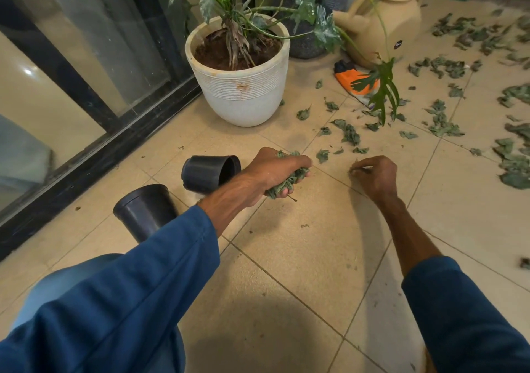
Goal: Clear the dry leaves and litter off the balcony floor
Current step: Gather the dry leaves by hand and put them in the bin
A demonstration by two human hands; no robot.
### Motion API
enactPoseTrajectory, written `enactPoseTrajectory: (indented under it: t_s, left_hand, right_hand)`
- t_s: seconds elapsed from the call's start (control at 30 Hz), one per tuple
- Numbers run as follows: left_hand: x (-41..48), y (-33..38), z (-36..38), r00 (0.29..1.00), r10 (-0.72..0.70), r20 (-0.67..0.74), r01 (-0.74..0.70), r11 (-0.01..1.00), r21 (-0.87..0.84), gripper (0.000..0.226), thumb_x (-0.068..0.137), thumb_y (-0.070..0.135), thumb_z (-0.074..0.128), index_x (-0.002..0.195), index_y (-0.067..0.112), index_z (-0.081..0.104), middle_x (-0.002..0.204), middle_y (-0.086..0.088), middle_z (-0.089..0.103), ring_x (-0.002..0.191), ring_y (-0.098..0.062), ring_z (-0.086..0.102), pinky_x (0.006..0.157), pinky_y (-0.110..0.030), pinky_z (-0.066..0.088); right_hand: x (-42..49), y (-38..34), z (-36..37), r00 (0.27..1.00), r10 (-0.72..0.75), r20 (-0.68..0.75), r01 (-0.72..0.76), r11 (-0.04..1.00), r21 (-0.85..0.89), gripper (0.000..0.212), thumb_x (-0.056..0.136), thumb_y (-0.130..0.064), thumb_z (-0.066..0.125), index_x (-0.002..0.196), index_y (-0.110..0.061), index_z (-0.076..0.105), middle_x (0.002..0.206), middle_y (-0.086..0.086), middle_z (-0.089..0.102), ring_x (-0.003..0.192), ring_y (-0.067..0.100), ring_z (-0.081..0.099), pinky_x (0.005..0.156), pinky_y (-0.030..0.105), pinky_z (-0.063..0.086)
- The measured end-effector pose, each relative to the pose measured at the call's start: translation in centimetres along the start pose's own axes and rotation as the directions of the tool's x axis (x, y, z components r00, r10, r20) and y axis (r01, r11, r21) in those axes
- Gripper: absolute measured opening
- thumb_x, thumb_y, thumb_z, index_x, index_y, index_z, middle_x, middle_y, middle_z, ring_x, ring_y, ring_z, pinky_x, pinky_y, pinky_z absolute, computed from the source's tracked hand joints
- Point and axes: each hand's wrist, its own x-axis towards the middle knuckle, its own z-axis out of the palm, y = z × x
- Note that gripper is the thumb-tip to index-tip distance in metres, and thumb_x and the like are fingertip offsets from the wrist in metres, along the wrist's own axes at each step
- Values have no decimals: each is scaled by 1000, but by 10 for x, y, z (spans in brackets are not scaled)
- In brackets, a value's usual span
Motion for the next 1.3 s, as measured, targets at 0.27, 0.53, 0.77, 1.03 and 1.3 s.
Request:
enactPoseTrajectory:
  t_s: [0.27,0.53,0.77,1.03,1.3]
  left_hand:
    - [1,0,7,1000,-5,14,5,1000,7,26,90,29,76,93,4,78,66,0,66,53,-14,52,39,-19,40]
    - [2,1,16,1000,-7,22,6,999,39,26,89,30,77,94,5,78,69,-1,67,52,-14,53,40,-19,41]
    - [-3,6,20,1000,-6,22,5,999,37,28,89,30,76,98,3,78,69,-1,67,52,-13,53,39,-18,41]
    - [4,-2,7,1000,-22,-16,23,999,23,26,90,31,76,93,5,79,69,-1,67,53,-13,53,40,-19,41]
    - [13,3,17,999,-33,-1,33,999,36,27,89,30,76,94,4,79,69,-1,66,52,-13,52,39,-19,40]
  right_hand:
    - [13,24,10,985,36,167,-3,981,-196,13,86,-4,73,96,-11,79,100,8,75,82,16,61,77,26,46]
    - [-7,37,7,995,-22,93,53,937,-346,34,84,-12,78,118,-14,71,103,15,75,100,36,68,89,44,54]
    - [11,34,1,987,-29,157,62,975,-213,18,85,5,70,98,-3,79,102,14,75,90,25,69,84,30,54]
    - [69,21,-2,991,-111,78,126,970,-210,13,86,6,69,91,-4,78,108,18,65,93,29,63,84,34,53]
    - [43,23,11,992,-84,95,110,944,-310,16,91,-2,67,101,-9,77,103,12,73,93,29,67,85,43,58]
